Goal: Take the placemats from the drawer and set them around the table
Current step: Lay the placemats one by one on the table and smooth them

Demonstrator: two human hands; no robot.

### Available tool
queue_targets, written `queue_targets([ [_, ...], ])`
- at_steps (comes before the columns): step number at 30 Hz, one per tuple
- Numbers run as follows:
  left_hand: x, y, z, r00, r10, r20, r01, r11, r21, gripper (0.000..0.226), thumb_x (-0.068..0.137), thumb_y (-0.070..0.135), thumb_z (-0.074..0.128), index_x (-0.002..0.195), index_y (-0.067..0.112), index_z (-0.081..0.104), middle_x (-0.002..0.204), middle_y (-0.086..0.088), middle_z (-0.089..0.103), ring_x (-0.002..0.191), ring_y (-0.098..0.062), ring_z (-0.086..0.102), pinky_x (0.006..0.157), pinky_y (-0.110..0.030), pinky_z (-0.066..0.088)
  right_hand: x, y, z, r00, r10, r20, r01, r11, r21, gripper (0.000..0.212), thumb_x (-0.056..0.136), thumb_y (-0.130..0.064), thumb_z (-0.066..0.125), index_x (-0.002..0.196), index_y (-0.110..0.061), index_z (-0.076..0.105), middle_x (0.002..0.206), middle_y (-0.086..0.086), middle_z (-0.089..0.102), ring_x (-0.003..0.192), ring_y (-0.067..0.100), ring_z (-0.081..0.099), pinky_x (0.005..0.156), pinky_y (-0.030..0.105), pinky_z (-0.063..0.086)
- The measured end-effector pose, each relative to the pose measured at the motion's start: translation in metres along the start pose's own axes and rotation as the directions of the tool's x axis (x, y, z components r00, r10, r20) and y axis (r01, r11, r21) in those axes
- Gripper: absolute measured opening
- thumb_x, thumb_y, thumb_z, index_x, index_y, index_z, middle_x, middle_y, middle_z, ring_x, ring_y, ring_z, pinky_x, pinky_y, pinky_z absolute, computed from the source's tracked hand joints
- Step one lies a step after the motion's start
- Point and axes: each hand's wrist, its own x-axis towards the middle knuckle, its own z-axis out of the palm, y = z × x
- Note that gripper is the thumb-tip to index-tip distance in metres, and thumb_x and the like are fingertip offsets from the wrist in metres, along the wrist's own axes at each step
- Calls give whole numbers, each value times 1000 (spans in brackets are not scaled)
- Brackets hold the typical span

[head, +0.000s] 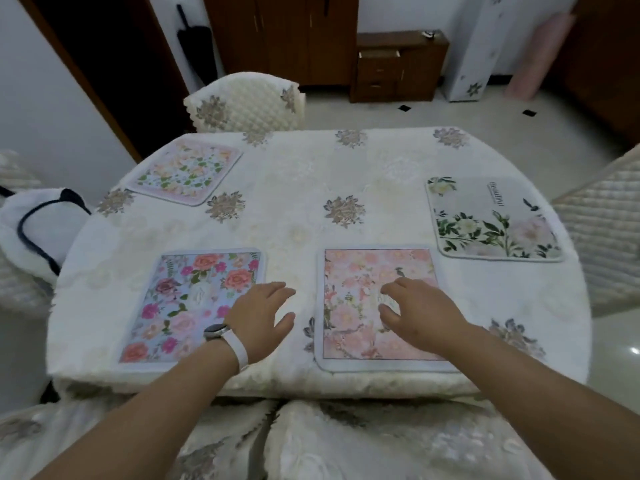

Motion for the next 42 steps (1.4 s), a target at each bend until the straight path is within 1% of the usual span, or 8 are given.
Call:
queue_targets([
  [9, 60, 179, 50, 995, 88, 37, -88, 996, 10, 45, 94, 36, 52, 137, 22, 50, 145, -2, 46, 133, -22, 40, 107, -41, 37, -68, 159, -42, 998, 55, 23, -55, 998, 4, 45, 96, -46, 41, 132, -23, 52, 124, 1, 56, 107, 25, 54, 84, 39, 47],
  [14, 78, 257, 60, 985, 174, 10, -174, 985, -10, 48, 93, 31, 54, 140, 23, 47, 143, -2, 49, 132, -23, 42, 105, -41, 39, -105, 211, -61, 995, 99, 10, -100, 995, 29, 45, 96, -45, 41, 135, -24, 50, 127, -1, 55, 110, 23, 52, 87, 38, 46],
  [21, 96, 313, 65, 957, 289, 23, -289, 957, -29, 48, 93, 38, 52, 139, 25, 48, 144, 0, 47, 132, -21, 40, 106, -40, 37, -142, 245, -78, 980, 194, -37, -193, 981, 39, 47, 96, -48, 40, 136, -25, 49, 127, -2, 55, 111, 21, 52, 83, 36, 47],
  [26, 112, 336, 73, 927, 375, 6, -374, 926, -43, 46, 92, 37, 55, 135, 23, 52, 142, -3, 50, 130, -25, 43, 103, -43, 40, -163, 255, -88, 968, 245, -55, -247, 969, -26, 46, 94, -48, 40, 129, -21, 54, 121, 1, 57, 106, 23, 53, 85, 41, 49],
  [31, 137, 372, 92, 860, 507, 55, -504, 861, -66, 45, 91, 38, 54, 134, 23, 53, 142, -3, 50, 128, -25, 45, 100, -43, 43, -194, 275, -99, 929, 353, -112, -360, 931, -53, 47, 94, -48, 44, 132, -22, 53, 127, 1, 54, 115, 23, 49, 92, 40, 45],
  [34, 145, 405, 102, 829, 554, 79, -549, 832, -79, 46, 91, 38, 53, 135, 24, 52, 143, -3, 49, 129, -25, 43, 101, -44, 42, -220, 289, -103, 890, 438, -130, -443, 896, -14, 45, 93, -45, 47, 129, -20, 56, 129, 3, 53, 116, 23, 48, 93, 41, 45],
  [38, 155, 452, 113, 745, 650, 151, -649, 759, -60, 47, 92, 41, 50, 136, 25, 50, 145, -2, 47, 132, -23, 41, 103, -43, 40, -253, 317, -106, 836, 532, -133, -533, 845, 32, 48, 93, -47, 45, 131, -20, 55, 130, 3, 54, 116, 25, 49, 95, 41, 44],
  [42, 173, 507, 124, 692, 706, 154, -709, 704, -42, 45, 92, 38, 52, 134, 24, 53, 142, -2, 50, 130, -23, 43, 102, -43, 41, -281, 361, -106, 797, 588, -141, -588, 808, 48, 50, 93, -48, 44, 133, -20, 54, 128, 3, 54, 115, 24, 48, 95, 40, 44],
])
